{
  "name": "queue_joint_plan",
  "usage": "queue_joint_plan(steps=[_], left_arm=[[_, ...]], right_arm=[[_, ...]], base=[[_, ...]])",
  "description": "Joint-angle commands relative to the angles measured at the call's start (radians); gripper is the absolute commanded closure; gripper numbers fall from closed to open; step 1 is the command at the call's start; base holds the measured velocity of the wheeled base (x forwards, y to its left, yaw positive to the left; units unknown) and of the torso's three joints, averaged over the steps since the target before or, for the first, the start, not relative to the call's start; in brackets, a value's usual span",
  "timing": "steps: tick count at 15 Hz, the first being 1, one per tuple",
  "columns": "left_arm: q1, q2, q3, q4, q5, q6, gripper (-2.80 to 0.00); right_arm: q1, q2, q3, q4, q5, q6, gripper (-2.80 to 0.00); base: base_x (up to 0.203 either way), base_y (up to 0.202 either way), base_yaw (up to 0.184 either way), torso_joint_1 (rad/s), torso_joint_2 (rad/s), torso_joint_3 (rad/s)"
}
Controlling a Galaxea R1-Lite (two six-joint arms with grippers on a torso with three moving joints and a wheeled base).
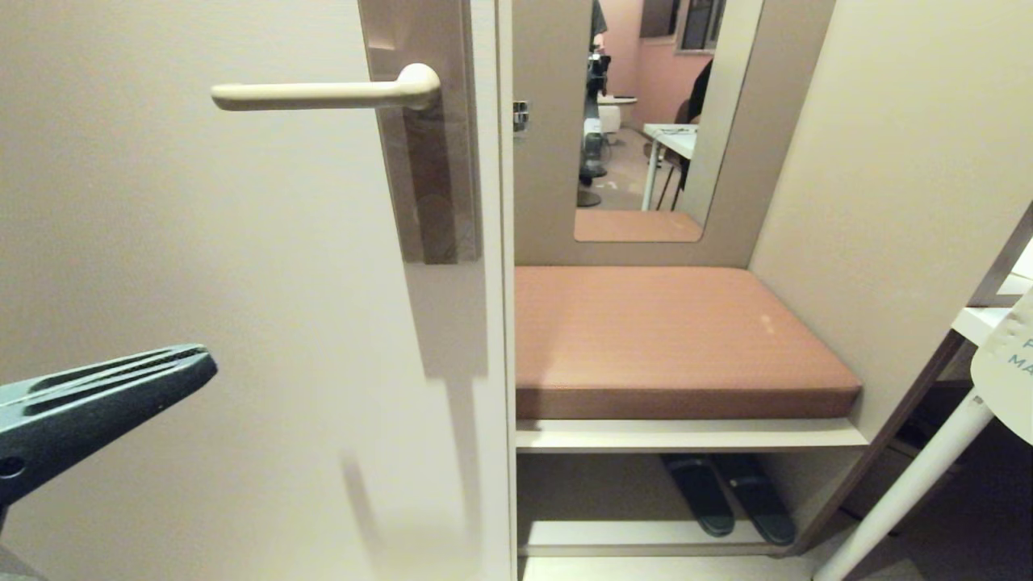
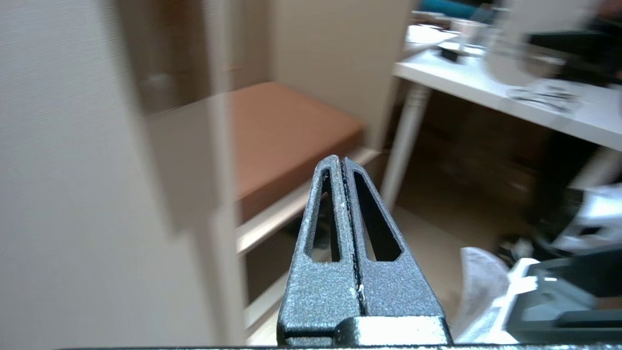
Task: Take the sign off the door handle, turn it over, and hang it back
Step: Hand it to the other hand
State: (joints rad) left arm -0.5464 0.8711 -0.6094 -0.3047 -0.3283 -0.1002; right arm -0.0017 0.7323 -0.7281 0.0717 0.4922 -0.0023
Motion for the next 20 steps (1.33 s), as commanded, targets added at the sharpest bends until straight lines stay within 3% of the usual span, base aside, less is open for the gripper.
queue_joint_plan(steps=[1, 5, 8, 10, 16, 20], left_arm=[[-0.006, 0.125, -0.021, -0.035, -0.074, -0.003, 0.0], [-0.008, 0.241, -0.062, -0.113, -0.202, -0.017, 0.0], [-0.012, 0.293, -0.083, -0.139, -0.265, -0.025, 0.0], [-0.046, 0.304, -0.099, -0.14, -0.276, -0.053, 0.0], [-0.182, 0.324, -0.112, -0.14, -0.276, -0.082, 0.0], [-0.217, 0.323, -0.108, -0.14, -0.275, -0.08, 0.0]], right_arm=[[0.0, 0.056, -0.04, 0.0, 0.068, -0.001, 0.0], [0.0, 0.152, -0.144, 0.001, 0.28, -0.002, 0.0], [0.0, 0.213, -0.192, 0.002, 0.446, -0.003, 0.0], [0.017, 0.247, -0.21, 0.002, 0.514, -0.003, 0.0], [0.215, 0.337, -0.234, 0.001, 0.532, -0.002, 0.0], [0.309, 0.397, -0.278, -0.001, 0.527, -0.004, 0.0]], base=[[0.0, 0.0, 0.0, 0.0, 0.0, 0.0], [0.0, 0.0, 0.0, 0.0, 0.0, 0.0], [0.0, 0.0, 0.0, 0.0, 0.0, 0.0], [0.0, 0.0, 0.0, 0.0, 0.0, 0.0], [0.0, 0.0, 0.0, 0.0, 0.0, 0.0], [0.0, 0.0, 0.0, 0.0, 0.0, 0.0]])
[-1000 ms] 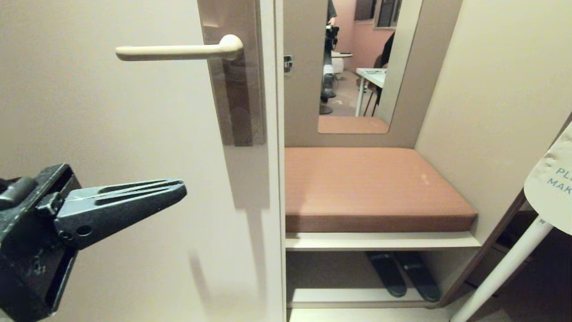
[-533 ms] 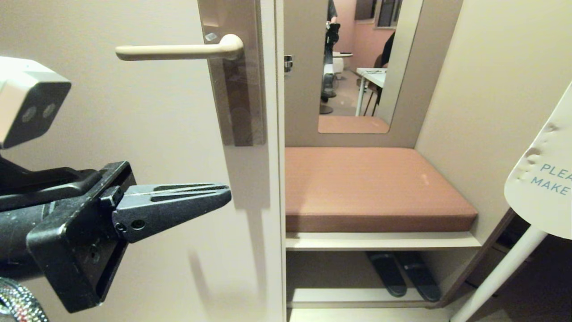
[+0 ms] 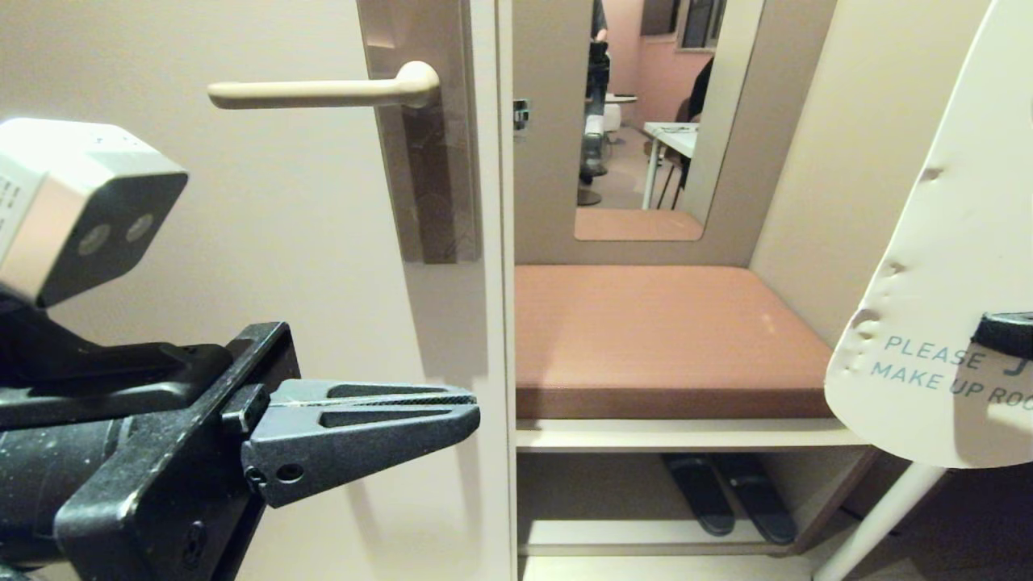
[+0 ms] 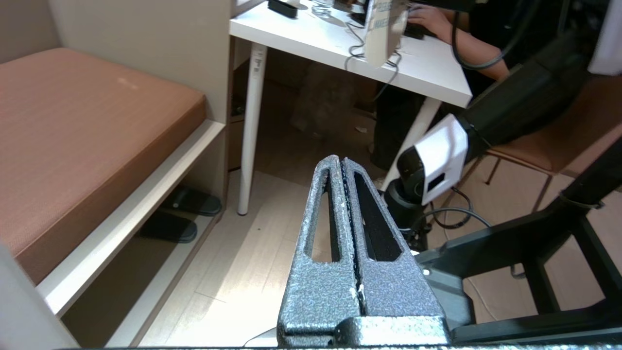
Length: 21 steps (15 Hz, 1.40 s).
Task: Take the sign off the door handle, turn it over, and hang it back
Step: Hand it to the other hand
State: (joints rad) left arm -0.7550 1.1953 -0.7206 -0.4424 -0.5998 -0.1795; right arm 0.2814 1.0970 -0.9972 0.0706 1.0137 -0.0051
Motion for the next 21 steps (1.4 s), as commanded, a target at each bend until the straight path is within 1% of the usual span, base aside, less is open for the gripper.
queue_joint_plan(steps=[1, 3, 4, 6, 8, 10, 14, 16, 21], left_arm=[[-0.009, -0.003, 0.003, -0.002, -0.003, -0.003, 0.0], [-0.01, -0.005, 0.004, -0.002, -0.003, 0.0, 0.0], [-0.01, 0.0, 0.004, -0.007, 0.0, 0.008, -2.8], [-0.01, 0.015, 0.003, -0.045, 0.0, 0.009, -2.8], [-0.013, 0.043, 0.003, -0.119, -0.001, 0.009, -2.8], [-0.023, 0.069, 0.003, -0.183, -0.001, 0.01, -2.8], [-0.078, 0.082, 0.004, -0.194, -0.002, 0.008, -2.8], [-0.1, 0.093, 0.004, -0.194, -0.002, 0.005, -2.8], [-0.167, 0.131, -0.017, -0.199, -0.002, 0.001, -2.8]], right_arm=[[0.029, 0.032, -0.006, 0.0, 0.005, -0.001, 0.0], [0.039, 0.034, -0.001, 0.0, 0.005, -0.001, 0.0], [0.046, 0.035, -0.001, 0.001, 0.005, -0.001, 0.0], [0.069, 0.047, -0.006, 0.0, 0.005, -0.001, 0.0], [0.1, 0.059, -0.01, -0.001, 0.005, 0.0, 0.0], [0.132, 0.082, -0.008, -0.049, 0.005, 0.001, 0.0], [0.187, 0.147, -0.014, -0.16, 0.003, 0.008, 0.0], [0.221, 0.156, -0.013, -0.189, 0.003, 0.04, 0.0], [0.271, 0.193, -0.037, -0.216, 0.003, 0.043, 0.0]], base=[[0.0, 0.0, 0.0, 0.0, 0.0, 0.0], [0.0, 0.0, 0.0, 0.0, 0.0, 0.0], [0.0, 0.0, 0.0, 0.0, 0.0, 0.0], [0.0, 0.0, 0.0, 0.0, 0.0, 0.0], [0.0, 0.0, 0.0, 0.0, 0.0, 0.0], [0.0, 0.0, 0.0, 0.0, 0.0, 0.0], [0.0, 0.0, 0.0, 0.0, 0.0, 0.0], [0.0, 0.0, 0.0, 0.0, 0.0, 0.0], [0.0, 0.0, 0.0, 0.0, 0.0, 0.0]])
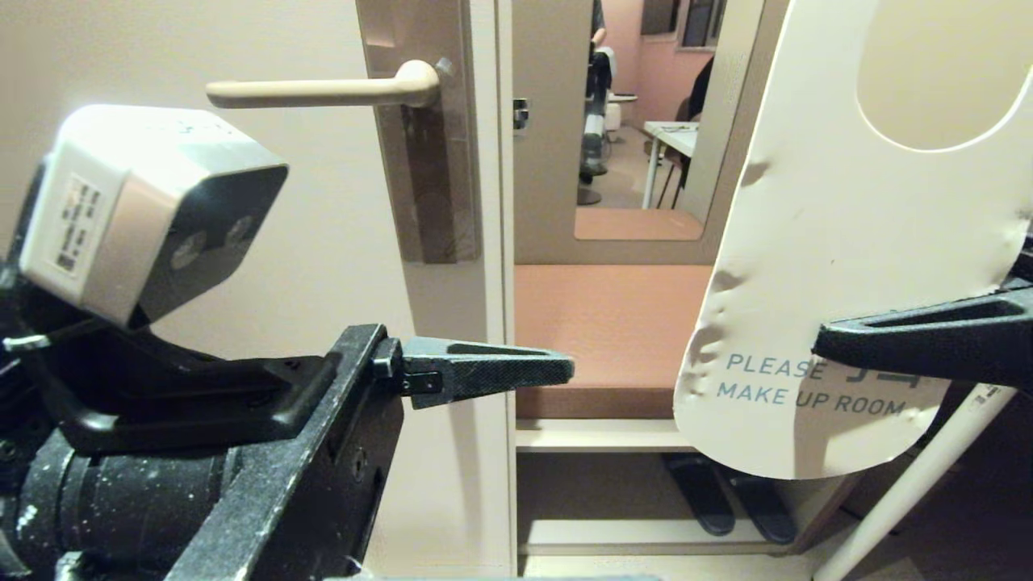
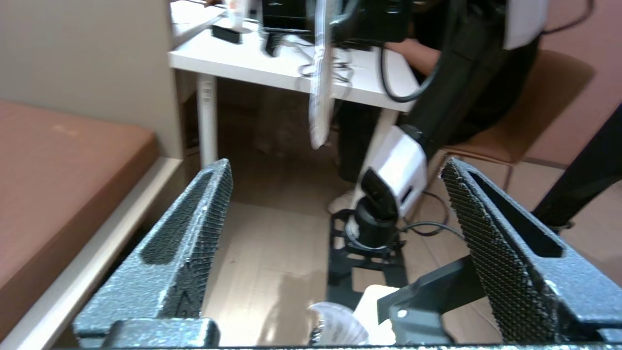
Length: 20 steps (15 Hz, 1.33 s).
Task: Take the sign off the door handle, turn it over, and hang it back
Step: Hand it to the other hand
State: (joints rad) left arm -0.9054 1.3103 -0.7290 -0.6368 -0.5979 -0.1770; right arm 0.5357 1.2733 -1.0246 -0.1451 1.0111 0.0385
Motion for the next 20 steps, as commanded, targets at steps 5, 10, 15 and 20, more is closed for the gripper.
queue_joint_plan(steps=[5, 10, 15, 20], left_arm=[[-0.036, 0.066, -0.018, -0.085, -0.003, -0.013, -2.8], [-0.056, 0.071, -0.017, -0.086, -0.003, -0.014, -2.8], [-0.066, 0.073, -0.023, -0.087, -0.003, -0.015, -2.8], [-0.066, 0.071, -0.029, -0.087, -0.003, -0.015, -2.8]], right_arm=[[0.084, 0.051, -0.05, -0.002, -0.024, 0.001, 0.0], [0.178, 0.091, -0.085, -0.002, -0.079, 0.001, 0.0], [0.238, 0.141, -0.097, -0.083, -0.125, 0.01, 0.0], [0.271, 0.159, -0.088, -0.126, -0.147, 0.032, 0.0]], base=[[0.0, 0.0, 0.0, 0.0, 0.0, 0.0], [0.0, 0.0, 0.0, 0.0, 0.0, 0.0], [0.0, 0.0, 0.0, 0.0, 0.0, 0.0], [0.0, 0.0, 0.0, 0.0, 0.0, 0.0]])
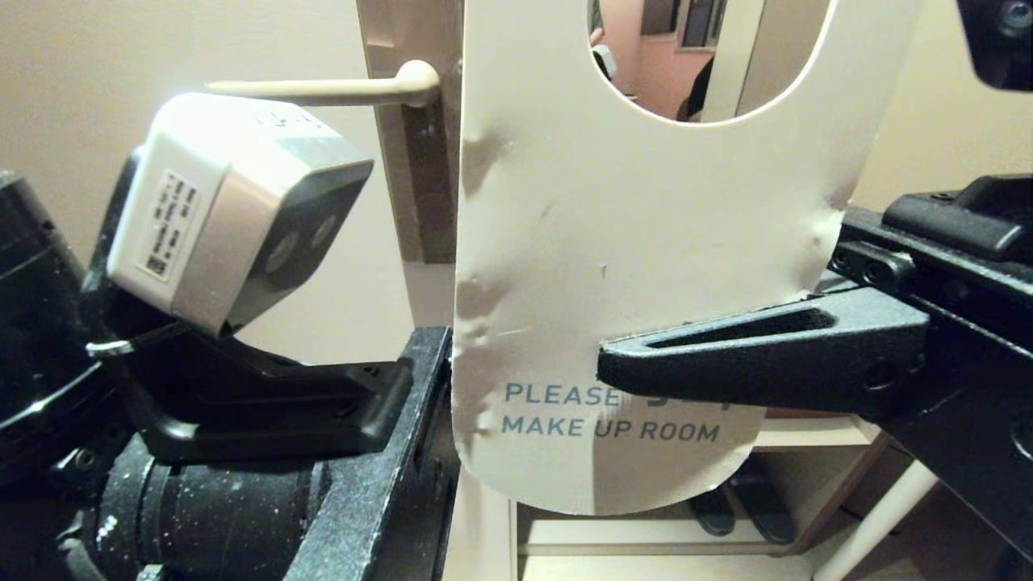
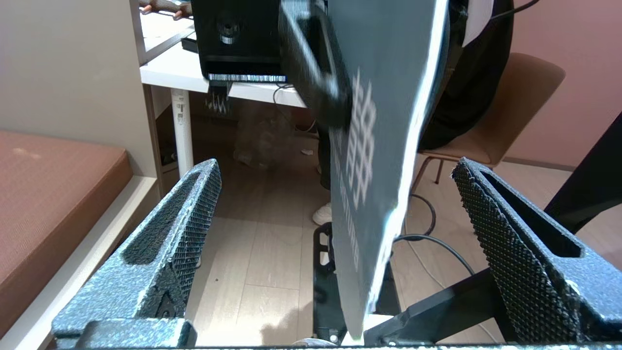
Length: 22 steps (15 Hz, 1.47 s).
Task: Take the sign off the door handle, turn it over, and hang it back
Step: Hand it to the other hand
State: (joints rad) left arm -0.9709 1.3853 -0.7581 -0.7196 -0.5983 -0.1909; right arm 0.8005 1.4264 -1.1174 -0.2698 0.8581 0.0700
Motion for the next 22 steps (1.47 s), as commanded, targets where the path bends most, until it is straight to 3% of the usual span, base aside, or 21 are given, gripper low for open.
queue_joint_plan(steps=[1, 22], left_arm=[[0.0, -0.007, 0.0, -0.004, -0.003, -0.001, -2.8], [-0.003, -0.026, 0.028, -0.003, -0.003, 0.005, -2.8]], right_arm=[[0.011, 0.006, 0.008, -0.001, 0.006, 0.001, 0.0], [0.049, 0.017, 0.021, -0.002, 0.006, 0.001, 0.0]], base=[[0.0, 0.0, 0.0, 0.0, 0.0, 0.0], [0.0, 0.0, 0.0, 0.0, 0.0, 0.0]])
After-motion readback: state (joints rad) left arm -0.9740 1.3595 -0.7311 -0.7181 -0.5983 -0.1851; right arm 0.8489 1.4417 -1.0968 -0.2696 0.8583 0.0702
